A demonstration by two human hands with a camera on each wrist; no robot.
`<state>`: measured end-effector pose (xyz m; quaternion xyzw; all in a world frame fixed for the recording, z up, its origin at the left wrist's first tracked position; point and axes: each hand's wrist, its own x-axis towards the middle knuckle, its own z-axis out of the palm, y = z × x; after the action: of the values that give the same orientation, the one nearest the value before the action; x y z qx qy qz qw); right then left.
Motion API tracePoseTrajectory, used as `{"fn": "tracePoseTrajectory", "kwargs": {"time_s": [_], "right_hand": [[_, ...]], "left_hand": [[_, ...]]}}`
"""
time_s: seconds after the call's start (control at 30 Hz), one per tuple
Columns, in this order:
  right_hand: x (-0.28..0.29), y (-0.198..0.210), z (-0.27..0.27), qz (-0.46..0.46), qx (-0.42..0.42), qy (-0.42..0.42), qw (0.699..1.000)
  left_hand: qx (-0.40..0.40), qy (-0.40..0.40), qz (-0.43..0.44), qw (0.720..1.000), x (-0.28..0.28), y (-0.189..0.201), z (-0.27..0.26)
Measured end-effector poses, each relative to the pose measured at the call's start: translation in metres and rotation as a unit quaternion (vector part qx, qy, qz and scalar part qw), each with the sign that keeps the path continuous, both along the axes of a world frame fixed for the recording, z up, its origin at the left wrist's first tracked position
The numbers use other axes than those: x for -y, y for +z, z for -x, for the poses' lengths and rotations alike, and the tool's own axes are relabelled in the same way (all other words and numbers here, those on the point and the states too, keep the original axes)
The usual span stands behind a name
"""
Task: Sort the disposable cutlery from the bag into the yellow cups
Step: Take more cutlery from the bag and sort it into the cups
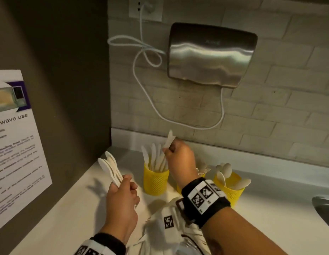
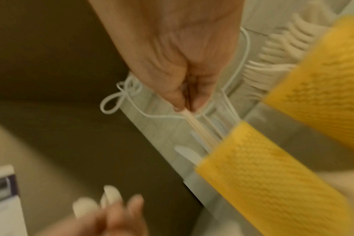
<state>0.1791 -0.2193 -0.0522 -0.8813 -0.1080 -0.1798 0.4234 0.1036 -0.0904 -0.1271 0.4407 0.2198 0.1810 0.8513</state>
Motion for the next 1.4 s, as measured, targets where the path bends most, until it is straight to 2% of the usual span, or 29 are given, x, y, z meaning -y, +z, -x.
{"fn": "tracePoseTrajectory", "kwargs": {"time_s": [0.1,0.17,0.23,0.37,0.5,0.57,0.6,0.67,0.73,0.83,0.87,0.9,0.93,1.0,1.17,1.2,1.23,1.27,1.33,1.37,1.4], "right_hand": [[-0.004,-0.028,-0.003,0.193,0.029,-0.031,0.980],[-0.004,-0.040,-0.006,0.263,0.058,-0.028,0.962],[-0.004,-0.043,-0.006,0.263,0.072,-0.038,0.961],[0.002,-0.044,-0.002,0.205,0.089,-0.079,0.971],[0.006,-0.034,0.014,0.121,0.160,-0.073,0.977],[0.006,-0.030,0.015,0.156,0.196,-0.039,0.967],[0.006,-0.029,0.014,0.210,0.192,-0.011,0.959],[0.004,-0.029,0.012,0.308,0.110,0.058,0.943],[0.003,-0.029,0.015,0.332,0.023,0.100,0.938],[0.003,-0.025,0.025,0.222,0.061,0.084,0.970],[0.003,-0.022,0.031,0.160,0.059,0.074,0.983],[0.004,-0.019,0.037,0.090,0.019,0.077,0.993],[0.004,-0.014,0.044,0.020,-0.051,0.103,0.993],[0.001,-0.010,0.058,-0.074,-0.177,0.165,0.967],[0.010,-0.016,0.067,-0.193,-0.197,0.142,0.951],[0.017,-0.013,0.069,-0.201,-0.196,0.135,0.950],[0.026,-0.009,0.070,-0.210,-0.191,0.121,0.951],[0.036,-0.004,0.070,-0.220,-0.183,0.098,0.953],[0.057,0.003,0.072,-0.246,-0.161,0.061,0.954],[0.068,0.006,0.073,-0.256,-0.149,0.062,0.953],[0.077,0.008,0.074,-0.257,-0.140,0.064,0.954]], "left_hand": [[0.013,-0.019,-0.011,1.000,0.005,0.002,-0.001],[0.018,-0.035,-0.017,0.999,0.009,0.002,-0.002],[0.023,-0.046,-0.024,0.998,0.012,0.003,-0.002],[0.022,-0.055,-0.045,0.997,0.017,0.002,-0.003],[0.028,-0.066,-0.063,0.995,0.024,0.003,-0.005],[0.031,-0.072,-0.075,0.994,0.029,0.004,-0.006],[0.032,-0.075,-0.079,0.994,0.032,0.005,-0.007],[0.035,-0.083,-0.080,0.993,0.038,0.007,-0.008],[0.033,-0.086,-0.088,0.992,0.042,0.011,-0.008],[0.036,-0.089,-0.103,0.990,0.040,0.015,-0.006],[0.034,-0.090,-0.111,0.989,0.039,0.017,-0.006],[0.030,-0.092,-0.122,0.988,0.038,0.019,-0.007],[0.020,-0.096,-0.138,0.986,0.037,0.021,-0.008],[-0.015,-0.099,-0.169,0.981,0.040,0.025,-0.013],[-0.001,-0.137,-0.246,0.960,0.057,0.039,-0.005],[0.001,-0.155,-0.270,0.950,0.060,0.040,-0.003],[0.012,-0.168,-0.339,0.926,0.061,0.039,-0.004],[0.018,-0.179,-0.441,0.879,0.062,0.038,-0.004],[0.029,-0.194,-0.610,0.768,0.067,0.032,-0.006],[0.035,-0.203,-0.651,0.731,0.072,0.033,-0.005],[0.044,-0.210,-0.673,0.708,0.079,0.034,-0.004]]}}
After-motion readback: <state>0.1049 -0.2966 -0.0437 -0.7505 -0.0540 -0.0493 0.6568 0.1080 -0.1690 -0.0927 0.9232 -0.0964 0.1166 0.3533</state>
